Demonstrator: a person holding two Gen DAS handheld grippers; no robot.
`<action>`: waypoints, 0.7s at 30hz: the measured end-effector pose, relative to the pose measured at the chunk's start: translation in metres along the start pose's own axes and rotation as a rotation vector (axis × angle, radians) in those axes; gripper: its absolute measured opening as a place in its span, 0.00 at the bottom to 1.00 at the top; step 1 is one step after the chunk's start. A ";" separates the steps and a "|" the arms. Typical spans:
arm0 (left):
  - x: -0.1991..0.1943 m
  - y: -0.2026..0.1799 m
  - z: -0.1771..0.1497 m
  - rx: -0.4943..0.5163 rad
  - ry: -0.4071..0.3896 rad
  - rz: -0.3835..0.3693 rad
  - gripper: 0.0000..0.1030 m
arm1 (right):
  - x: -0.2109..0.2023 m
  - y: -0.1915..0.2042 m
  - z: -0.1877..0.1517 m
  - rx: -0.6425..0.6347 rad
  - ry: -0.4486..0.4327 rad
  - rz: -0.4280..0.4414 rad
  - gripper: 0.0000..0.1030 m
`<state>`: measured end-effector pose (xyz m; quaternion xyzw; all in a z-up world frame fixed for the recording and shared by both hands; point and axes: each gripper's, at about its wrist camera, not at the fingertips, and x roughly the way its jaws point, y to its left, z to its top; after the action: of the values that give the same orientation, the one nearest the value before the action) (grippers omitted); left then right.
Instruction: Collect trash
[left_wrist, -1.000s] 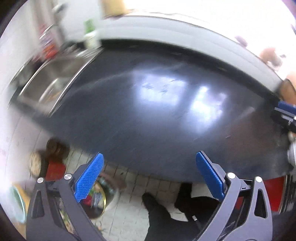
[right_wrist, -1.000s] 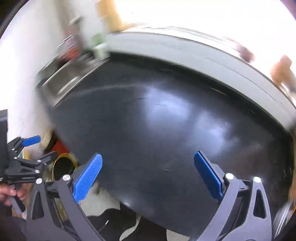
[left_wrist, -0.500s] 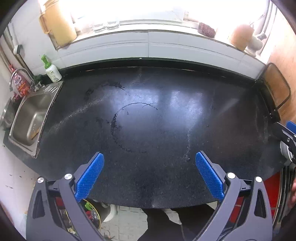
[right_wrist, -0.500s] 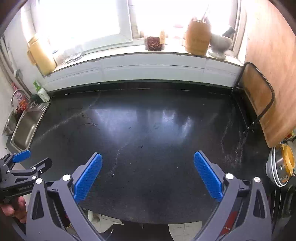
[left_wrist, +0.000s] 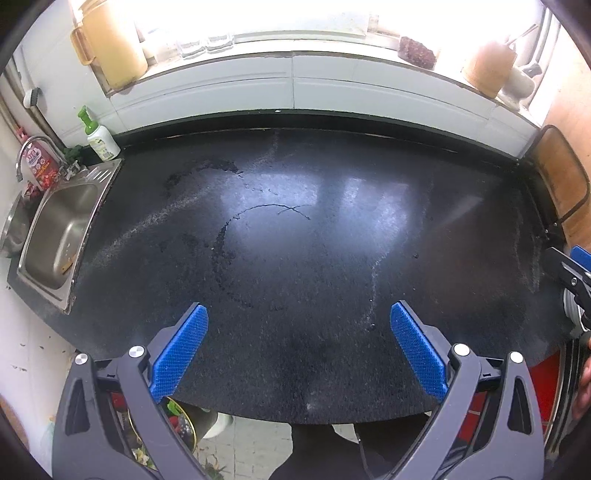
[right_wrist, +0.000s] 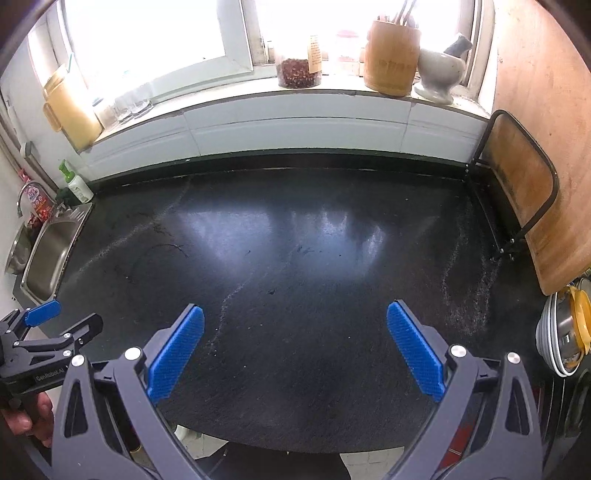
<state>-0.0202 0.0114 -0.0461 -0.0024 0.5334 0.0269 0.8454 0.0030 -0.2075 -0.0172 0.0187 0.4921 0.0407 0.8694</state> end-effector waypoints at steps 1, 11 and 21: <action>0.000 0.000 0.001 -0.003 -0.001 0.002 0.94 | 0.001 -0.001 0.000 0.000 0.003 0.003 0.93; 0.002 0.000 0.003 -0.008 0.008 0.011 0.94 | 0.009 -0.003 -0.001 -0.002 0.031 0.008 0.93; 0.004 0.000 0.004 -0.016 0.011 0.011 0.94 | 0.016 -0.003 -0.002 -0.010 0.061 0.006 0.93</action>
<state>-0.0152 0.0119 -0.0485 -0.0061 0.5378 0.0359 0.8423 0.0099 -0.2092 -0.0319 0.0147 0.5181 0.0463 0.8540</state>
